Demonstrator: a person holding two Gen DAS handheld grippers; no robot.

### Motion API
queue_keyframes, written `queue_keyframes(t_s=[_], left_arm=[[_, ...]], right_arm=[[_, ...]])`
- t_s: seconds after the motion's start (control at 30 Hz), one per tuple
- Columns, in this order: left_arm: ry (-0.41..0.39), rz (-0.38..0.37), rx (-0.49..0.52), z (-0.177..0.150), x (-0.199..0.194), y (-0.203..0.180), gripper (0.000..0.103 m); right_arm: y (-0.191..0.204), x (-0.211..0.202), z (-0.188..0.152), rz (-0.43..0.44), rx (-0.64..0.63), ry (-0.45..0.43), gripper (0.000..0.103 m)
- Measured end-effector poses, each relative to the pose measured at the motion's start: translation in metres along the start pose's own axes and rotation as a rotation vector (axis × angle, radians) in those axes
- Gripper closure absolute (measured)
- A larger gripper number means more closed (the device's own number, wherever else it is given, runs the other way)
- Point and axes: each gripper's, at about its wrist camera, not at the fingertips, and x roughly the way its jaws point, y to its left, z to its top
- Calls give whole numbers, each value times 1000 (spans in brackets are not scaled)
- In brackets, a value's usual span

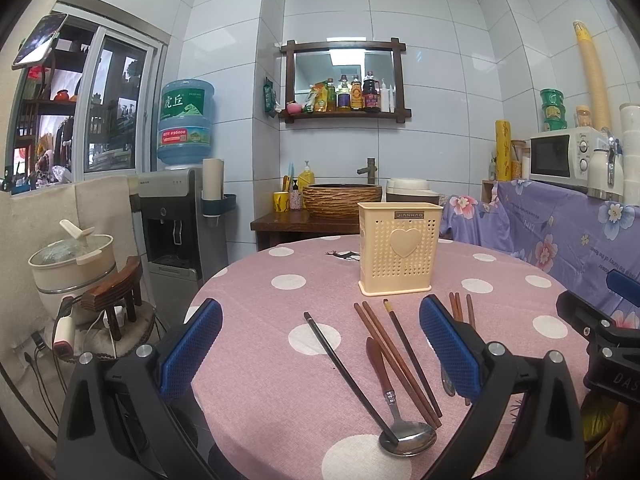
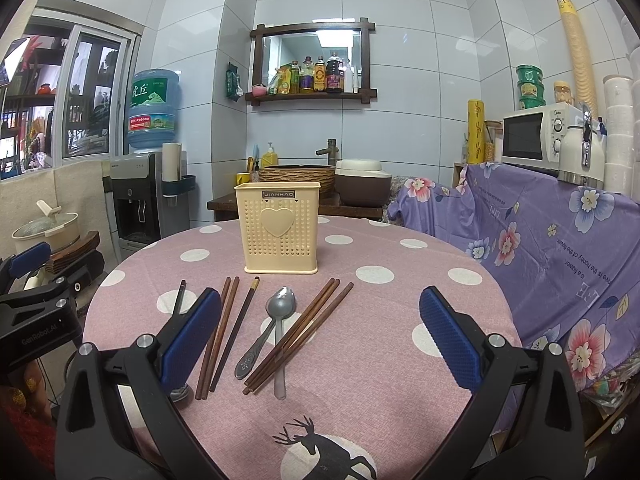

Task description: Organize utensils

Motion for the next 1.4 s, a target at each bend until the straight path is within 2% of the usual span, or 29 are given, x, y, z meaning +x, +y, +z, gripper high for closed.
queue_keyframes(t_s=[0.73,0.83,0.97,1.07,1.17,1.33,1.4], left_arm=[[18,-7,2,-1,3,2,5],[65,-25,-4,-2,11,6,5],[185,-34,6,-12,36,13,6],[276,-51,1,-21,58,23,16],[316,-54,-16,-21,75,35,22],[380,-46,37,-17,107,36,27],[429,-55,31,-17,124,36,29]], right_arm=[[-2,2,-2,-4,1,7,5],[-4,8,-5,-10,-2,23,5],[-8,24,-9,-17,4,81,5],[-12,41,-12,-2,12,153,5],[-14,56,-13,18,2,204,5],[-9,88,-18,44,-35,300,5],[-9,105,-17,43,-39,345,10]])
